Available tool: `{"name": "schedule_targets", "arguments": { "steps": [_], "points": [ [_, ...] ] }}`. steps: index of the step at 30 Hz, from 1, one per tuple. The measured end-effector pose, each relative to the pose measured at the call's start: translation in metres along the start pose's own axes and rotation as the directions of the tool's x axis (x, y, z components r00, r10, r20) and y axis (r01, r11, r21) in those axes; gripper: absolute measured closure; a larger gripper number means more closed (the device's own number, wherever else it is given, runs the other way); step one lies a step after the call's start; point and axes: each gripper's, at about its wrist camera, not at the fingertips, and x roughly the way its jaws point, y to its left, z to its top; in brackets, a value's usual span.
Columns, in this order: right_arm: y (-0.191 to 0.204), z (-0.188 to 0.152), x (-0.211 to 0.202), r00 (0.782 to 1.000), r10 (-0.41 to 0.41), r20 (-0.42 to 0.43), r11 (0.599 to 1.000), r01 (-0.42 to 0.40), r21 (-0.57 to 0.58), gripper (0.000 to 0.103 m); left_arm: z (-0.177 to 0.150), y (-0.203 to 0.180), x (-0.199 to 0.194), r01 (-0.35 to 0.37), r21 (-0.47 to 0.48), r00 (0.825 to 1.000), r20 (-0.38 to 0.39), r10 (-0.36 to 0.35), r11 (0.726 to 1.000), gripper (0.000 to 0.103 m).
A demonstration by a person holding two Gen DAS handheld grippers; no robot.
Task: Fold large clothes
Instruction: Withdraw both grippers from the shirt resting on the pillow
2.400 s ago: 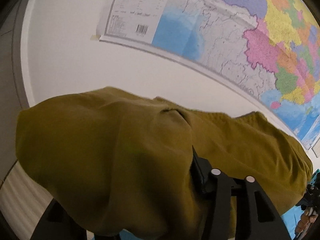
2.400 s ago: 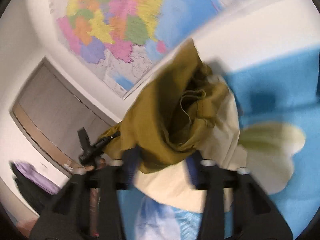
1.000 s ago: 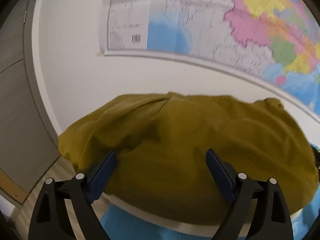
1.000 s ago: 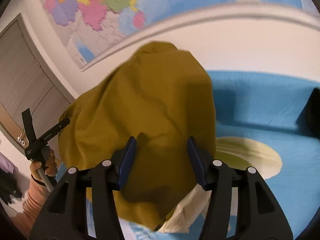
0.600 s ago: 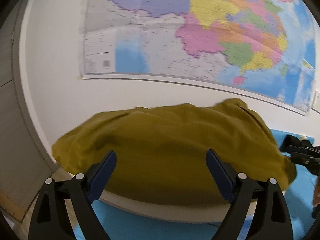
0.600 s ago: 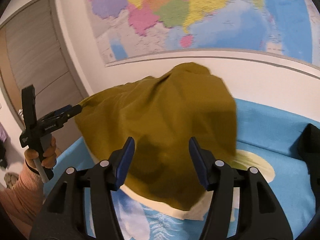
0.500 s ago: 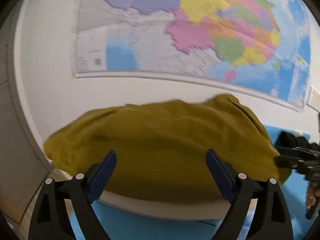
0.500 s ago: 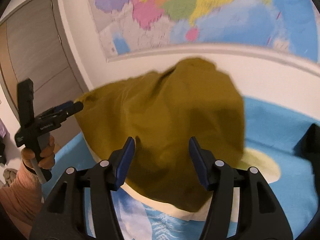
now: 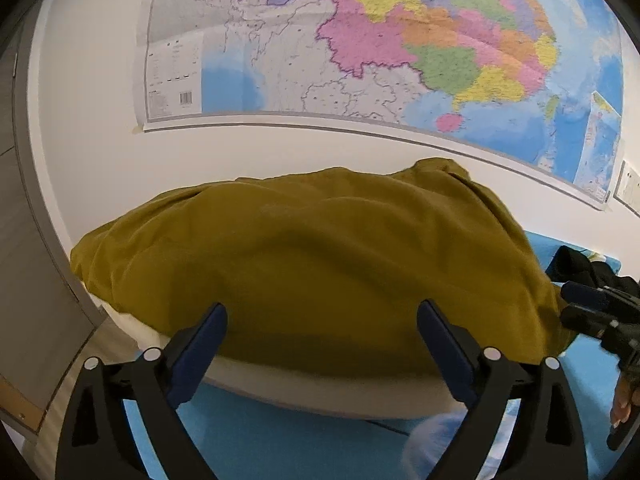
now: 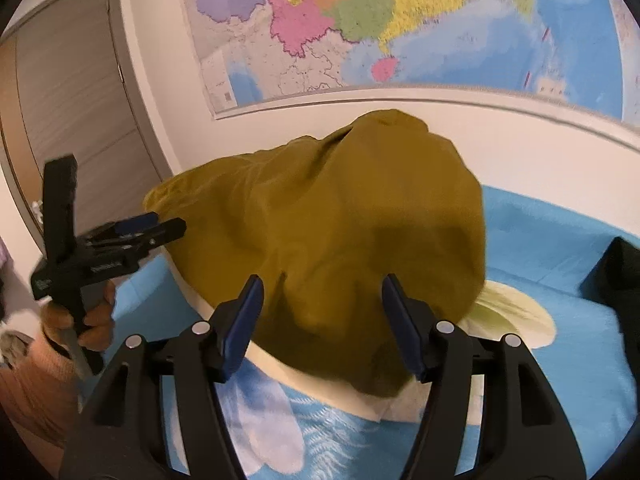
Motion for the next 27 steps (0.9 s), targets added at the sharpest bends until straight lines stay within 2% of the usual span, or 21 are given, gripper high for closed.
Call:
{"name": "schedule_targets", "arguments": {
  "steps": [3,5,8,12,16,21,27],
  "points": [
    [0.000,-0.006,0.008,0.999,-0.020,-0.039,1.000,0.019,-0.023,0.041,-0.007,-0.013,0.002,0.042,0.007,0.999,-0.016,-0.042,0.999,0.010],
    [-0.002,-0.009,0.014,0.998,-0.024,-0.061,1.000,0.023,-0.016,0.041,-0.012,-0.023,0.007,0.016,0.020,1.000,-0.019,-0.015,1.000,0.009],
    [0.000,-0.011,0.011,0.998,-0.032,-0.050,0.999,0.031,-0.017,0.039,-0.013,-0.025,0.004,-0.002,0.000,1.000,-0.019,0.002,1.000,0.008],
    [0.005,-0.014,0.000,0.999,-0.028,-0.025,0.999,0.028,-0.017,0.033,-0.013,-0.028,-0.007,0.022,-0.028,1.000,-0.012,-0.022,0.999,0.008],
    [0.010,-0.016,-0.006,1.000,-0.013,-0.019,1.000,0.013,-0.016,0.024,-0.016,-0.040,-0.018,0.003,-0.025,1.000,-0.006,-0.003,1.000,0.007],
    [0.023,-0.020,-0.017,1.000,-0.025,-0.004,0.998,0.025,-0.057,0.020,-0.028,-0.048,-0.032,0.001,-0.053,1.000,-0.004,-0.001,0.999,0.007],
    [0.032,-0.025,-0.031,0.999,-0.034,0.032,0.998,0.036,-0.060,0.007,-0.036,-0.051,-0.044,-0.022,-0.077,1.000,-0.015,0.021,0.997,0.007]
  ]
}}
